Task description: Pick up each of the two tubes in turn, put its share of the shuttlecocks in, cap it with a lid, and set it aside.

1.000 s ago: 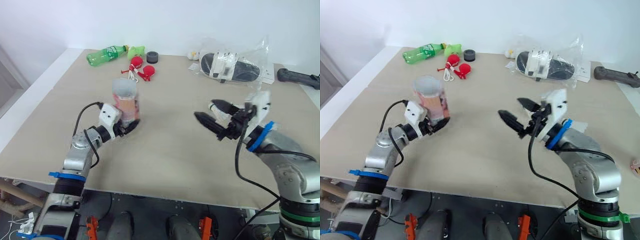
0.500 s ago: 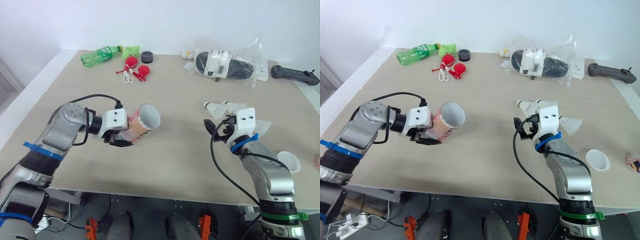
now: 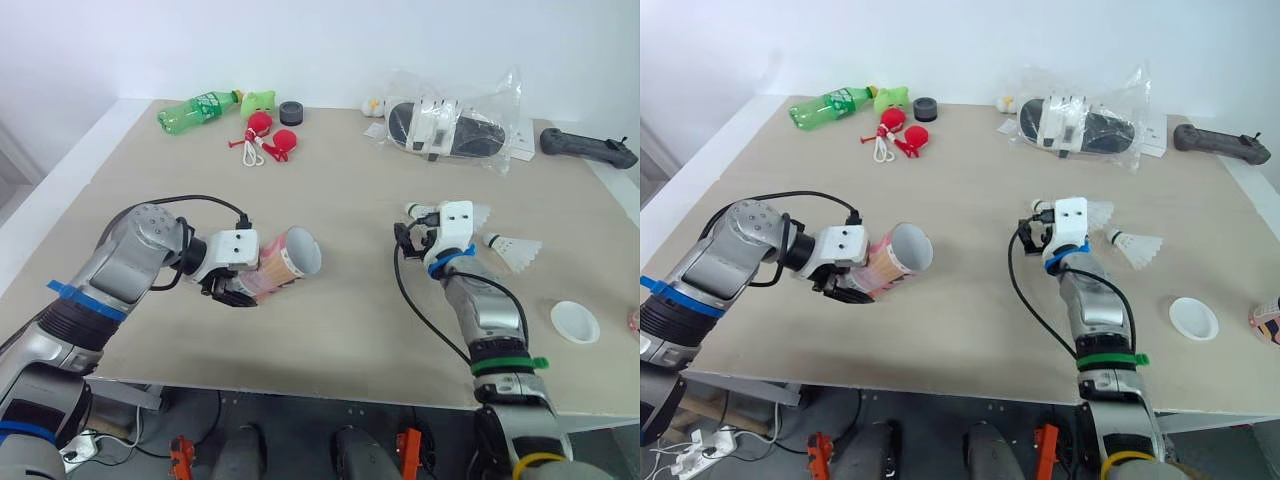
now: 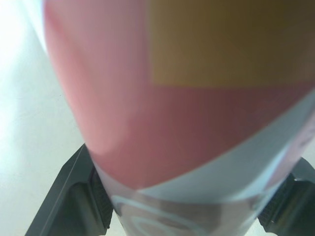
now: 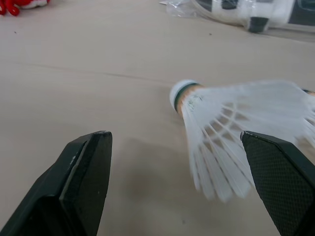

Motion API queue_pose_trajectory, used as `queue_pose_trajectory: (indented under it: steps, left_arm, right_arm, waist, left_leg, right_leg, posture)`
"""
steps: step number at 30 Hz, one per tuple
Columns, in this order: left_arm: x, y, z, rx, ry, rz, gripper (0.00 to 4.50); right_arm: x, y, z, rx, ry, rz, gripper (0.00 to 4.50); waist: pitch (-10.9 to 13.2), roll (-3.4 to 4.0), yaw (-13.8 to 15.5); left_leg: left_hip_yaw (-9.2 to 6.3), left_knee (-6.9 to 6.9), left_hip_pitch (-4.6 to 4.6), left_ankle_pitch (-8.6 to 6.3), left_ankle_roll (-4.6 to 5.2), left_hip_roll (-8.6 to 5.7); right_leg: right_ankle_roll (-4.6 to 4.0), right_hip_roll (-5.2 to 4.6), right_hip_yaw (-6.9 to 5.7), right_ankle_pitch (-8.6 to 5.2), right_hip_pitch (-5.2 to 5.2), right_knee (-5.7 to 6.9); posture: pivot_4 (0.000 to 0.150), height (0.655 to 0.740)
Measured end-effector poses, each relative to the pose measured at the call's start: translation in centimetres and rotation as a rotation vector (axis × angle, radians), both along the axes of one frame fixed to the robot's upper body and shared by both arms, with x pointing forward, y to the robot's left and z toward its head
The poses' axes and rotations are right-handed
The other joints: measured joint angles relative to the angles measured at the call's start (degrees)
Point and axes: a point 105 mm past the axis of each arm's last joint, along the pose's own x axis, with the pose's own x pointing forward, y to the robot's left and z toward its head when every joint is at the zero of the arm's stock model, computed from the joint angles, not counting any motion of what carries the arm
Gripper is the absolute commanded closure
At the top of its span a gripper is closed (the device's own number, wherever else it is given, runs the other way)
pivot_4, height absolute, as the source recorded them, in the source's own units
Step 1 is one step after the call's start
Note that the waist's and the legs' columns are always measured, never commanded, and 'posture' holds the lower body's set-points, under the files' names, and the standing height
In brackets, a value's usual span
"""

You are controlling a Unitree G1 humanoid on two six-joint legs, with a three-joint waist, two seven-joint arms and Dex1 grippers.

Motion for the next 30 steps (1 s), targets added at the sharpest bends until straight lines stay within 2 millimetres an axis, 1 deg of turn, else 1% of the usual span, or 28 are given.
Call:
queue_pose_trajectory:
  steps: [2, 3, 6, 7, 8, 9, 10, 11, 15, 18, 20, 22, 23, 24, 25, 27, 29, 30]
  left_arm:
    - [0.0, 0.0, 0.0, 0.003, -0.002, -0.001, 1.53]
    - [0.0, 0.0, 0.0, 0.004, -0.001, 0.0, 1.53]
    - [0.0, 0.0, 0.0, 0.006, -0.003, 0.0, 1.53]
    - [0.0, -0.1, 0.0, 0.007, -0.003, 0.0, 1.53]
    - [0.0, -0.1, 0.0, 0.007, -0.003, 0.001, 1.53]
    - [-0.1, 0.0, 0.0, 0.007, 0.0, 0.003, 1.53]
    - [-0.1, -0.1, 0.0, 0.006, 0.0, 0.004, 1.53]
    - [-0.1, -0.1, 0.0, 0.006, 0.001, 0.005, 1.53]
    - [0.0, -0.1, 0.0, 0.007, 0.001, 0.007, 1.53]
    - [0.0, -0.1, 0.0, 0.004, 0.006, 0.011, 1.53]
    - [0.0, -0.1, 0.0, -0.003, 0.016, 0.021, 1.53]
    - [-0.1, -0.2, 0.0, -0.005, 0.018, 0.023, 1.53]
    - [0.0, -0.2, 0.0, -0.006, 0.018, 0.023, 1.53]
    - [0.0, -0.3, 0.0, -0.008, 0.016, 0.021, 1.53]
    - [0.0, -0.3, -0.1, -0.008, 0.016, 0.023, 1.53]
    - [0.2, -0.4, -0.2, -0.009, 0.016, 0.025, 1.53]
    - [0.3, -0.6, -0.2, -0.01, 0.013, 0.024, 1.53]
    - [0.3, -0.7, -0.3, -0.011, 0.013, 0.023, 1.53]
  right_arm:
    - [0.5, 0.3, -0.1, 0.004, 0.002, 0.003, 0.56]
    - [0.9, 0.4, -0.4, 0.006, 0.006, 0.001, 0.73]
    - [1.7, 0.6, -0.5, 0.01, 0.006, -0.003, 2.03]
    - [1.9, 0.7, -0.5, 0.011, 0.002, -0.002, 2.7]
    - [1.9, 0.7, -0.5, 0.011, 0.001, -0.002, 3.0]
    - [2.1, 0.8, -0.5, 0.013, -0.002, -0.001, 3.47]
    - [2.1, 0.9, -0.6, 0.014, -0.003, -0.001, 3.74]
    - [2.1, 0.8, -0.7, 0.014, -0.007, -0.002, 4.47]
    - [2.2, 0.8, -0.5, 0.013, -0.021, -0.002, 4.47]
    - [1.6, 1.3, 0.1, 0.005, -0.046, 0.038, 4.47]
    - [0.5, 2.9, 1.3, -0.017, -0.082, 0.138, 4.47]
    - [-1.0, 4.9, 2.7, -0.04, -0.117, 0.267, 4.47]
    - [-1.7, 6.0, 3.6, -0.053, -0.132, 0.338, 4.47]
    - [-3.4, 7.4, 4.9, -0.085, -0.148, 0.471, 4.47]
    - [-4.6, 8.5, 6.0, -0.114, -0.166, 0.568, 4.47]
    - [-8.5, 10.8, 9.6, -0.226, -0.219, 0.832, 4.47]
    - [-10.7, 11.4, 11.4, -0.336, -0.219, 0.972, 4.47]
    - [-11.5, 11.6, 11.9, -0.382, -0.21, 1.021, 4.47]
  waist:
    - [0.0, 0.0, -0.1]
    - [0.0, 0.0, -0.1]
    - [0.0, 0.01, -0.2]
    - [0.0, 0.0, -0.2]
    - [0.0, 0.0, -0.2]
    - [0.0, 0.0, -0.3]
    - [0.0, 0.0, -0.3]
    - [0.0, 0.0, -0.5]
    - [0.0, 0.0, -0.6]
    - [0.0, 0.02, -0.6]
    - [0.0, 0.05, -0.6]
    - [0.0, 0.11, -0.7]
    - [0.0, 0.12, -0.7]
    - [0.0, 0.2, -0.5]
    - [0.0, 0.22, -0.5]
    - [0.0, 0.22, -0.2]
    - [0.0, 0.22, 0.1]
    - [0.0, 0.19, 0.2]
  left_leg:
    - [0.0, 0.0, 0.01, 0.0, 0.0, 0.0]
    - [-0.01, 0.0, 0.01, 0.0, 0.0, 0.0]
    - [0.0, 0.01, 0.01, 0.0, 0.0, -0.01]
    - [0.0, 0.01, 0.01, 0.0, 0.0, -0.01]
    - [0.0, 0.01, 0.0, 0.0, 0.0, -0.01]
    - [0.0, 0.01, 0.01, 0.0, 0.0, -0.01]
    - [-0.01, 0.0, 0.0, 0.0, 0.0, -0.01]
    - [-0.02, 0.0, 0.0, 0.0, 0.0, -0.01]
    - [-0.03, 0.02, 0.01, 0.0, 0.0, -0.01]
    - [-0.07, 0.02, 0.01, 0.0, 0.0, -0.02]
    - [-0.1, 0.04, -0.01, 0.0, 0.0, -0.02]
    - [-0.12, 0.04, -0.01, 0.0, 0.0, -0.04]
    - [-0.14, 0.05, -0.02, 0.0, 0.0, -0.04]
    - [-0.18, 0.09, -0.05, 0.0, 0.0, -0.06]
    - [-0.17, 0.11, -0.05, 0.0, 0.0, -0.06]
    - [-0.23, 0.17, 0.04, 0.0, 0.0, -0.05]
    - [-0.29, 0.21, 0.09, 0.0, 0.0, -0.04]
    - [-0.32, 0.22, 0.12, 0.0, 0.0, -0.01]
  right_leg:
    - [0.0, 0.0, 0.0, 0.0, 0.0, 0.01]
    - [-0.01, 0.01, 0.0, 0.01, 0.01, 0.02]
    - [-0.02, -0.01, 0.01, 0.02, 0.01, 0.03]
    - [-0.01, -0.01, 0.01, 0.01, 0.01, 0.04]
    - [-0.01, -0.01, 0.01, 0.01, 0.01, 0.04]
    - [-0.01, -0.01, 0.01, 0.01, 0.01, 0.04]
    - [-0.01, -0.01, 0.01, 0.01, 0.01, 0.04]
    - [-0.01, -0.01, 0.0, 0.01, 0.02, 0.04]
    - [-0.01, -0.02, 0.0, 0.01, 0.04, 0.04]
    - [0.0, -0.02, -0.02, 0.01, 0.05, 0.07]
    - [0.01, -0.02, -0.05, 0.0, 0.05, 0.08]
    - [0.02, -0.03, -0.06, 0.0, 0.06, 0.1]
    - [0.02, -0.03, -0.08, 0.0, 0.06, 0.11]
    - [0.03, -0.05, -0.11, -0.01, 0.06, 0.11]
    - [0.04, -0.06, -0.11, -0.01, 0.07, 0.11]
    - [0.05, -0.06, -0.2, -0.02, 0.23, 0.09]
    - [0.11, -0.06, -0.29, -0.06, 0.3, 0.08]
    - [0.13, -0.03, -0.32, -0.07, 0.33, 0.08]
  posture:
    - [0.15, 0.74]
    - [0.15, 0.74]
    - [0.15, 0.74]
    - [0.15, 0.74]
    - [0.15, 0.74]
    - [0.15, 0.74]
    - [0.15, 0.74]
    - [0.15, 0.74]
    - [0.15, 0.74]
    - [0.15, 0.74]
    - [0.15, 0.74]
    - [0.15, 0.74]
    - [0.15, 0.74]
    - [0.15, 0.74]
    - [0.15, 0.74]
    - [0.15, 0.74]
    - [0.15, 0.74]
    - [0.15, 0.74]
